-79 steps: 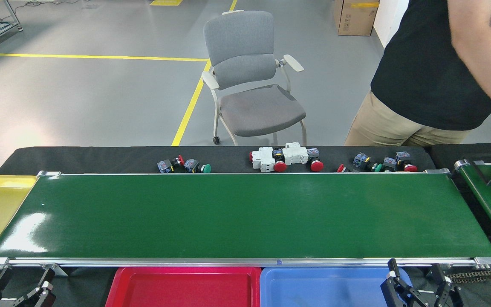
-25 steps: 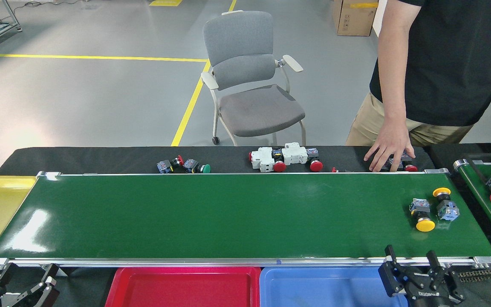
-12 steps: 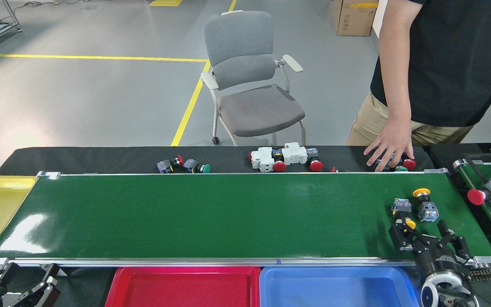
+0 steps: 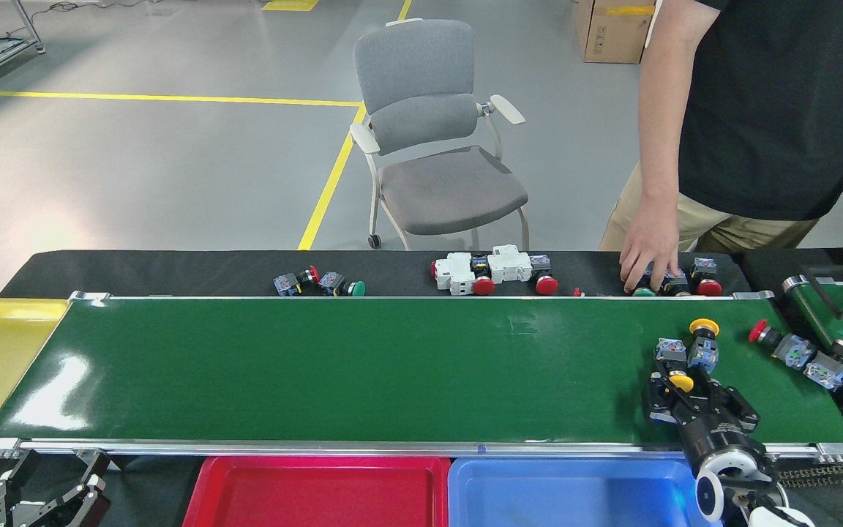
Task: Pick switch part from conveyor to tray
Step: 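Grasp a push-button part on the belt with the right gripper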
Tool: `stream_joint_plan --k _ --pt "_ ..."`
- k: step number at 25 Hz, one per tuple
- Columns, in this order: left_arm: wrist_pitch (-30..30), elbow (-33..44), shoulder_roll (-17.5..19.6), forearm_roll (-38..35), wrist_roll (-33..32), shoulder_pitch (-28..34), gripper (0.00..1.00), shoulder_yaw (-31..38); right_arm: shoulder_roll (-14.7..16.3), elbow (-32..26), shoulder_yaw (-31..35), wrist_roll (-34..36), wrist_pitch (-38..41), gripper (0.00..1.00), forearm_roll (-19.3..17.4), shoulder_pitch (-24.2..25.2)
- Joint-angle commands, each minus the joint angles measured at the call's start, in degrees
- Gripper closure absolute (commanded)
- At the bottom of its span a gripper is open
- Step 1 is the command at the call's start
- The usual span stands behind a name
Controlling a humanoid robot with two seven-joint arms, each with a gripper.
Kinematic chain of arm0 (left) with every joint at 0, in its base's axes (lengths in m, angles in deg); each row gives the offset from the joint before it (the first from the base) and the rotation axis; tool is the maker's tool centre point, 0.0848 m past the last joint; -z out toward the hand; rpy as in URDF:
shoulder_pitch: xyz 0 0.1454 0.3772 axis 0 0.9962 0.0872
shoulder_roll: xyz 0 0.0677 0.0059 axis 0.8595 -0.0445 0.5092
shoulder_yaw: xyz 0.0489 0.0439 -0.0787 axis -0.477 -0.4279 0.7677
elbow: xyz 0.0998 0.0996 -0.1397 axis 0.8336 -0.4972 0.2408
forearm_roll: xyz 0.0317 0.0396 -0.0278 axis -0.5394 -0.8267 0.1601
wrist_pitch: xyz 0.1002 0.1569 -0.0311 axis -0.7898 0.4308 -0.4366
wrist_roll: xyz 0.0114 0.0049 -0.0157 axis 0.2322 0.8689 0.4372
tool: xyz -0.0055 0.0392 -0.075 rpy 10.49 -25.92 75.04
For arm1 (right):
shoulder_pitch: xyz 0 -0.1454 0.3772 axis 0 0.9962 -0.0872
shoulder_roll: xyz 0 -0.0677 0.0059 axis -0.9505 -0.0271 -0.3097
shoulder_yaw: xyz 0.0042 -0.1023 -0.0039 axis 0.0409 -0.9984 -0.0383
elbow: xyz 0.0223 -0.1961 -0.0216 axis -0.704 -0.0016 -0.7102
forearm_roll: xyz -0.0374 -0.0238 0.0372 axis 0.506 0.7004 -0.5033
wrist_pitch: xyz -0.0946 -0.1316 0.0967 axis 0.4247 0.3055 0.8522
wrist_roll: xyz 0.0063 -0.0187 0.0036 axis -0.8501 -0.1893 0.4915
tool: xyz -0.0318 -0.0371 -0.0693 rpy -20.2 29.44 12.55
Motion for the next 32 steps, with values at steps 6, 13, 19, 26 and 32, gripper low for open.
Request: stream_joint_plan --k 6,13,19,26,32 --pt "-0.13 0.44 0.59 0.17 0.48 -0.18 0.0 0.15 -0.21 -8.59 0.04 -0.99 7.13 0.97 -3.2 0.34" --pt "-0.13 0.44 0.68 0.17 0.48 -0.18 0.0 0.15 -4.96 -21.95 -4.88 -0.99 28.13 0.92 -3.38 9.92" --pt "-0.13 0.61 0.5 0.17 0.48 -0.35 0.0 -0.02 -5.75 -20.28 -16.92 -0.99 38.59 0.88 -1.62 12.91" --pt "0.39 0.53 0.32 0.17 0.48 -0.62 0.0 -0.37 -9.7 -14.74 -19.91 -1.07 38.33 0.01 2.34 12.3" --pt "1.1 0.35 0.41 -0.01 0.48 -0.71 0.0 0.24 -10.23 -17.73 -16.66 -0.46 35.52 0.01 2.16 9.31"
